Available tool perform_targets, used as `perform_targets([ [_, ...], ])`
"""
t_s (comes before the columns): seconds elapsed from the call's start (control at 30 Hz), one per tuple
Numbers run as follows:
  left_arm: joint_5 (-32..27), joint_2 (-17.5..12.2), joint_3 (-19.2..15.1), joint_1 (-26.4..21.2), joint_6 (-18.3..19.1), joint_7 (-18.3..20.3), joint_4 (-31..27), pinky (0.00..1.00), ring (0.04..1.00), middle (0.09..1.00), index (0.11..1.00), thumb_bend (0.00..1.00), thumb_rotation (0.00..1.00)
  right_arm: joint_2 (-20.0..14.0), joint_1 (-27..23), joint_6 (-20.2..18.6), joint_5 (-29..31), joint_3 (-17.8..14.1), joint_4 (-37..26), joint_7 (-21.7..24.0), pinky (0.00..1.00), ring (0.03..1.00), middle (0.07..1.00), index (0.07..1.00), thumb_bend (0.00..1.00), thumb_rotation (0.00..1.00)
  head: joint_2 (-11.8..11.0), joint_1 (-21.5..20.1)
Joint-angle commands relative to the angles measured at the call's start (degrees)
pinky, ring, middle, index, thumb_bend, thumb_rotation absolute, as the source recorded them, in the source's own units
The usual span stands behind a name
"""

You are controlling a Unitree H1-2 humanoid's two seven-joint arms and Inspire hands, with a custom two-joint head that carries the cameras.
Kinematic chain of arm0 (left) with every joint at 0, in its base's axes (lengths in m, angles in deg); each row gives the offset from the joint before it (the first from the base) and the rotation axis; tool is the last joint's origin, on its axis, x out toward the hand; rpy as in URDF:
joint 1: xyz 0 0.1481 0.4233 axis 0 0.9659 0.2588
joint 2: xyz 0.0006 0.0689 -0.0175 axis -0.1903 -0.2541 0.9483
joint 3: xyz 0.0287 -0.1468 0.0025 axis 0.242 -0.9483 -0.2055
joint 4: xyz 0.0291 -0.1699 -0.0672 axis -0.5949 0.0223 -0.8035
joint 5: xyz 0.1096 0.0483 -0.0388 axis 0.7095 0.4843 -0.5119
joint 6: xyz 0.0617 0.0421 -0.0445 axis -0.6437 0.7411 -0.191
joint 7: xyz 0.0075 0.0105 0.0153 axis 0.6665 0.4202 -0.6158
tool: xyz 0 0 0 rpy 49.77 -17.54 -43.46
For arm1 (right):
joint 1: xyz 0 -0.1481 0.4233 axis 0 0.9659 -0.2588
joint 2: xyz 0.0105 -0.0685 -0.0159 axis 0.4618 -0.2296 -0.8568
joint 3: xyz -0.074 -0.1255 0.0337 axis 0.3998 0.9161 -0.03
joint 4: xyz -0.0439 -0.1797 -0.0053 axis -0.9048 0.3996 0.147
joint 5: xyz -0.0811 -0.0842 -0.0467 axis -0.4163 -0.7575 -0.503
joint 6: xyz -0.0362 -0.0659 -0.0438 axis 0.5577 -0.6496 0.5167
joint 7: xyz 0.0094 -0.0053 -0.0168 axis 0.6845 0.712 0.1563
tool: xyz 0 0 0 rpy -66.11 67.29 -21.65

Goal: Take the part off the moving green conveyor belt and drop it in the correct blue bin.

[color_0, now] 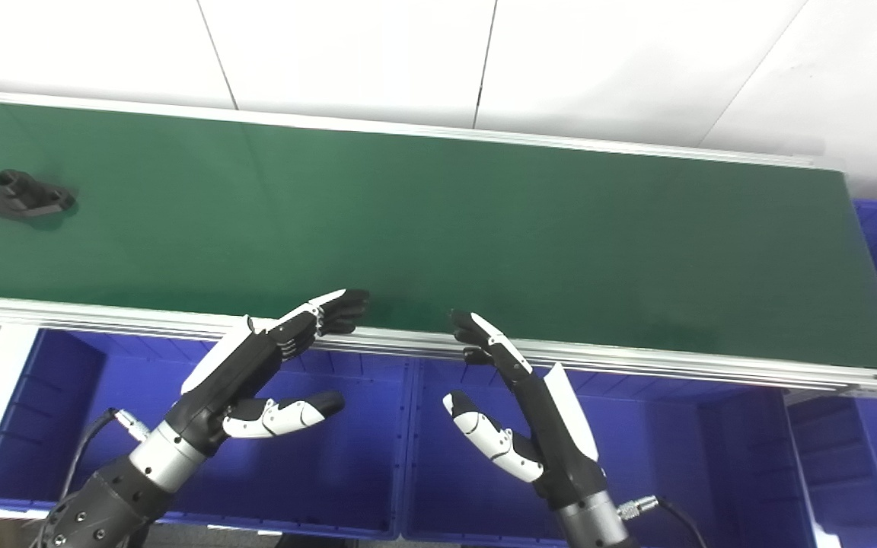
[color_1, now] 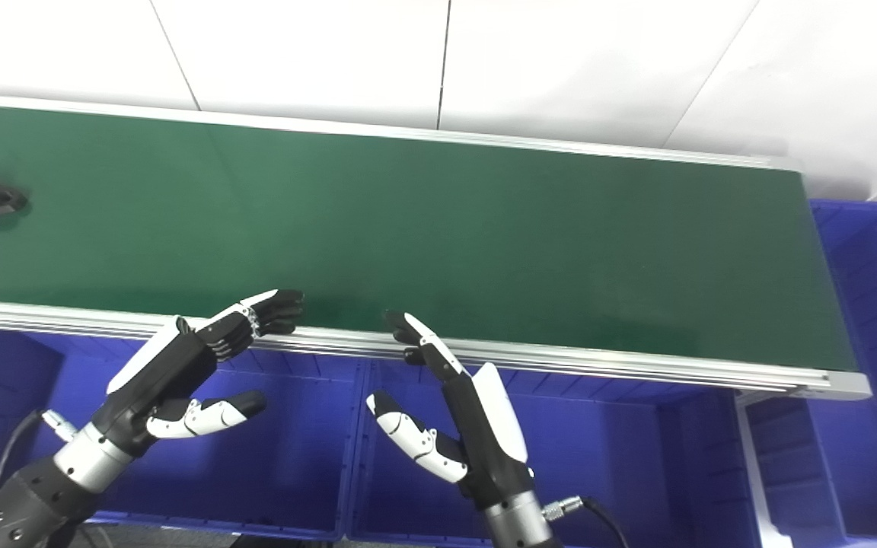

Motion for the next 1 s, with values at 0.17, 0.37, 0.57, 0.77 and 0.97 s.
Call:
perform_targets([
  [0.17,-1.0,-0.4,-0.2,0.3,-0.5,-0.3,-1.8,0.85,0.898,0.917,0.892,0.33,0.49,0.7,0.4,1.9,0.0,0.2,-0.8,-0.3,0.78,0.857,0.892,0.884,0.34,0.77,0.0,-0.1],
  [0.37,-0.7,-0.6,-0.2,0.1,-0.7,-0.2,-1.9,0.85,0.894,0.916,0.891,0.32,0.5,0.8,0.4,1.6,0.1,0.3,-1.0,-0.2,0.78,0.856,0.889,0.883,0.34,0.76,0.0,-0.2],
  [0.57,-0.8,-0.8,-0.4,0.0,-0.7,-0.2,-1.9,0.85,0.898,0.919,0.893,0.32,0.49,0.8,0.3,1.7,0.0,0.3,-0.9,-0.2,0.77,0.856,0.892,0.885,0.34,0.76,0.1,0.1],
  [0.77,-0.9,-0.7,-0.4,0.1,-0.7,-0.3,-2.1,0.85,0.895,0.916,0.892,0.32,0.49,0.9,0.4,1.7,0.0,0.3,-1.0,-0.2,0.77,0.854,0.89,0.882,0.34,0.75,0.2,-0.2],
  [0.97,-0.6,-0.8,-0.2,0.0,-1.2,-0.1,-1.7,0.85,0.895,0.918,0.895,0.31,0.49,0.8,0.6,1.5,0.1,0.3,-1.0,-0.1,0.78,0.858,0.892,0.886,0.34,0.75,0.0,0.1],
])
